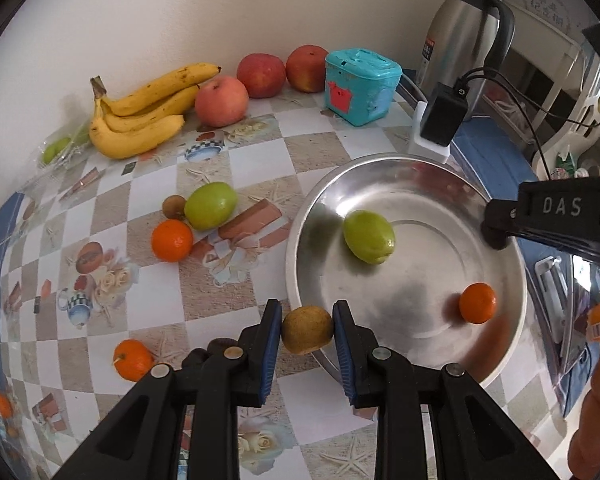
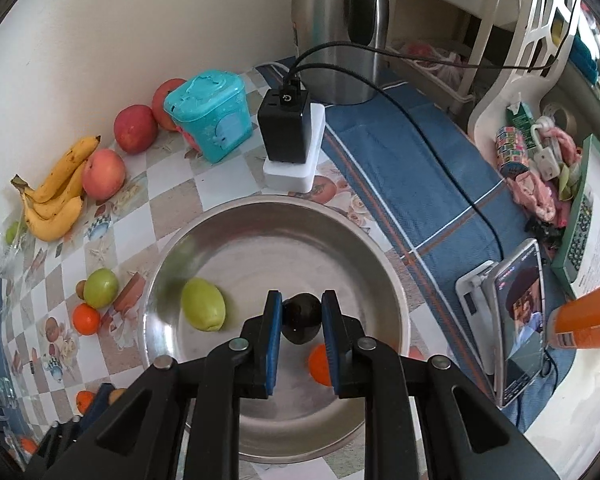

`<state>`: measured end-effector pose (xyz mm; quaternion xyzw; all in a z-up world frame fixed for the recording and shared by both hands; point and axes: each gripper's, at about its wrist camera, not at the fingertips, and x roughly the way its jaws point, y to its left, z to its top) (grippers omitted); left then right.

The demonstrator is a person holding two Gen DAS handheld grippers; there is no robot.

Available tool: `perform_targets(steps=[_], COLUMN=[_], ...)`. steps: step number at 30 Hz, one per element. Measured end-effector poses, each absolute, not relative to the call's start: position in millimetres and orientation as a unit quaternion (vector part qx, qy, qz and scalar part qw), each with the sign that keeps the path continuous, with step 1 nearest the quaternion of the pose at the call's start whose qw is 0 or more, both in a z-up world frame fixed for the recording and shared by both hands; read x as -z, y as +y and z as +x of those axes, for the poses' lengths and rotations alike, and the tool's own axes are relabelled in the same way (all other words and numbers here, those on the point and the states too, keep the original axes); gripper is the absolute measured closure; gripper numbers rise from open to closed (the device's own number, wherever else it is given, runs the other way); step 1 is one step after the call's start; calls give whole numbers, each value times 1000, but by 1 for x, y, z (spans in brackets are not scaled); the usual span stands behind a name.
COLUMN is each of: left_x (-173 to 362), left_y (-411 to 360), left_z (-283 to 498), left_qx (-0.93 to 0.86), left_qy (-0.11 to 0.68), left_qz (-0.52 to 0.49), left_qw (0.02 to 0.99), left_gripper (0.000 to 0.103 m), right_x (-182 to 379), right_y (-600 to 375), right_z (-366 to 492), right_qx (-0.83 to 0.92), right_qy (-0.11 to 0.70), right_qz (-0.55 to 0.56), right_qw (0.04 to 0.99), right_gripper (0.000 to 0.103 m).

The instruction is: Organize fruits

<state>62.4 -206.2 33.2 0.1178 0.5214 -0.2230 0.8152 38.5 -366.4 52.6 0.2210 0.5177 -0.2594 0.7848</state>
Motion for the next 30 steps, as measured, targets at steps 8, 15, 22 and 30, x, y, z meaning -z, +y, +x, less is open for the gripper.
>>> perform_targets(steps=[8, 15, 22, 30], left_x=[-35, -33, -37, -33], left_y=[-195, -167, -126, -83], left_z=[71, 88, 107, 121], left_qx=[208, 167, 129, 87], left_qy=[524, 535, 539, 547], left_qz=[100, 64, 14, -23], left_qw=[820, 826, 832, 832], left_gripper=[32, 6, 0, 0], right_x=[-55, -66, -79, -81], right_y=[-364, -359, -355, -348], right_z=[41, 42, 41, 44], right_qx=[248, 241, 238, 234], right_qy=[506, 489, 471, 475], right_qz=[227, 226, 232, 227], right_qw=[794, 807, 817, 817], right_gripper=[65, 63, 61, 58])
